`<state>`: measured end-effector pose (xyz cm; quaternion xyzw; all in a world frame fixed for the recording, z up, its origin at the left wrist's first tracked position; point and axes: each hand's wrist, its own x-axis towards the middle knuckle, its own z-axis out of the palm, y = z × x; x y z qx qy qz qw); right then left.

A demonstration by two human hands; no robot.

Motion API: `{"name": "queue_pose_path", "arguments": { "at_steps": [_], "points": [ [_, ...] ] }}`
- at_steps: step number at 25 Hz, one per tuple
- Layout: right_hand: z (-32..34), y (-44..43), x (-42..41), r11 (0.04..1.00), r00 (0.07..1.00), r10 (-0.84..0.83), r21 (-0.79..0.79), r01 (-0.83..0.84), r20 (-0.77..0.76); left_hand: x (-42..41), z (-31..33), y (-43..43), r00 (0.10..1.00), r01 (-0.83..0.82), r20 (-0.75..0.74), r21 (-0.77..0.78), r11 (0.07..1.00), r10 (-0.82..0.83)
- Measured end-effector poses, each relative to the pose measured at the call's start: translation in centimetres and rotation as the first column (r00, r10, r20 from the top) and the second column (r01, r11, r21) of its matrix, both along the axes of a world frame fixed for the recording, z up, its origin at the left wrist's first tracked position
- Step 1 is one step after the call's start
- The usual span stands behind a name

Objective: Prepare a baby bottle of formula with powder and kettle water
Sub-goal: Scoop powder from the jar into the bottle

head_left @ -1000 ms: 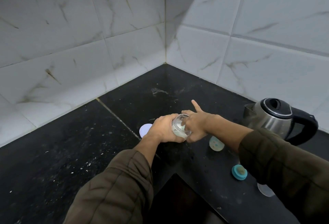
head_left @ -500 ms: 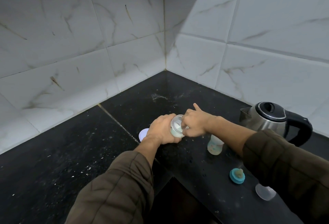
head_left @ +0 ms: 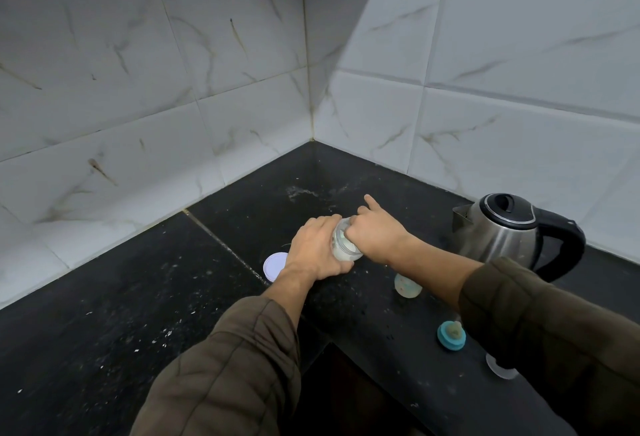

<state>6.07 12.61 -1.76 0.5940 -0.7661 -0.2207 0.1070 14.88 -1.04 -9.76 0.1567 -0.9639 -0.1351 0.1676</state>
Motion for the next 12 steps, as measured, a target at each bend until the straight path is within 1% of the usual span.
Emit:
{"name": "queue_pose_path", "arguments": {
  "at_steps": [5,7,10,12],
  "points": [
    [0.27,0.35,0.08,0.999,0.999,-0.049,-0.020,0.049,0.024,0.15,0.09,0.18,0.998,0.023,-0.054,0.018,1.000,-0.022],
    [0.16,0.39,-0.06,0.996,0.994,-0.086,-0.024,0.088,0.061,0.20,0.39,0.27,0.997,0.039,-0.075,0.010,0.999,-0.038],
    [-0.16,0.45,-0.54,0.993,0.988,-0.103,-0.044,0.109,0.114,0.02,0.77,0.48,0.997,0.054,-0.057,0.001,0.999,-0.054],
    [-0.10,0.39,-0.77,0.987,0.974,-0.128,-0.074,0.144,0.187,0.03,0.76,0.68,0.998,0.039,-0.052,0.013,0.999,-0.038]
  ]
}}
